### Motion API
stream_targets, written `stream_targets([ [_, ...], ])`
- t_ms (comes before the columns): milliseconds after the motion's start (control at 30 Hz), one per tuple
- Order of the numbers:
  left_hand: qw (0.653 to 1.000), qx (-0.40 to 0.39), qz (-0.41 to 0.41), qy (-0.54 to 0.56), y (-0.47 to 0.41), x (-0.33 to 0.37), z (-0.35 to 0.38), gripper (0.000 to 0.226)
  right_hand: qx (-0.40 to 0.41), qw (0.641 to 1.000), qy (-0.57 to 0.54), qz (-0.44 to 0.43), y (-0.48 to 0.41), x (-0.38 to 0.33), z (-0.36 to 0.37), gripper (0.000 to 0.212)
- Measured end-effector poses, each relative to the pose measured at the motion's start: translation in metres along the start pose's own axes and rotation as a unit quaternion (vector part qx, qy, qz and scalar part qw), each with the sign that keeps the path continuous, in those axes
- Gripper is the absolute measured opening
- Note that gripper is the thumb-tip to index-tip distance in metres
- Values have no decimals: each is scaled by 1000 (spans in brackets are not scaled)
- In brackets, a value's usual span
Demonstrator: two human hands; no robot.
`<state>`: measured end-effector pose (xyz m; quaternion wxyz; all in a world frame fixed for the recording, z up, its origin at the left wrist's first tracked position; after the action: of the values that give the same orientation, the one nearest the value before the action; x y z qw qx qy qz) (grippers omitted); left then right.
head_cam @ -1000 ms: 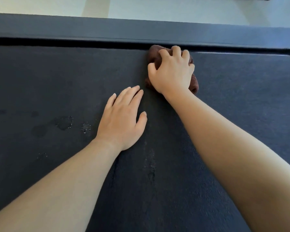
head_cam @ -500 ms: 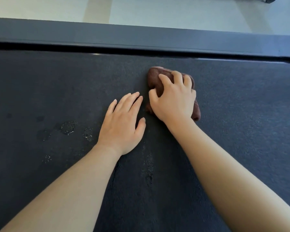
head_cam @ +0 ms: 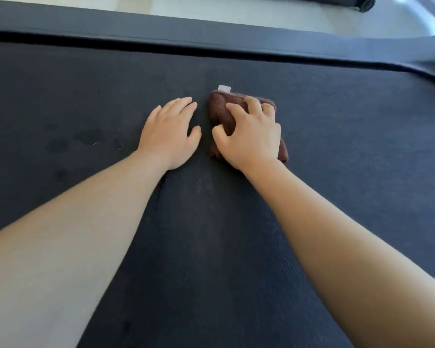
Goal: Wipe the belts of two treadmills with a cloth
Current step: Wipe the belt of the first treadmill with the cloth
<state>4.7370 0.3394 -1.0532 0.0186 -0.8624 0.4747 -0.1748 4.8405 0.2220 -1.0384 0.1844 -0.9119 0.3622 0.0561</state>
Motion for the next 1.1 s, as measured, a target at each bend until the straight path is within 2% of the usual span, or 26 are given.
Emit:
stream_targets([
  [133, 1000, 11, -3, 16, 26, 0, -5, 48, 14, 1000, 4, 12, 40, -7, -9, 51],
  [333, 999, -36, 36, 17, 102, -7, -24, 51, 1, 1000, 5, 19, 114, -22, -31, 51],
  [600, 998, -46, 28, -9, 185, -39, -56, 53, 7, 998, -16, -64, 215, -66, -54, 49],
  [800, 1000, -22, 3, 8, 198, -55, -60, 51, -23, 999, -11, -28, 163, -88, -32, 49],
  [1100, 1000, 0, -26, -5, 196, -45, -67, 49, -25, 998, -32, -49, 74, -91, -4, 46],
])
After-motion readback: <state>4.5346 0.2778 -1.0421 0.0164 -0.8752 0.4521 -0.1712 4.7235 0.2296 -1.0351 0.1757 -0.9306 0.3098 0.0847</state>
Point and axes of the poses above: each hand's wrist, its own y-axis away from the middle knuckle, its own z-axis out of the palm, x = y × z, the point moved 2 cm from there along -y, towards the middle knuckle, and after that the axes turned 5 degrees about x, right-handed, at the moved point
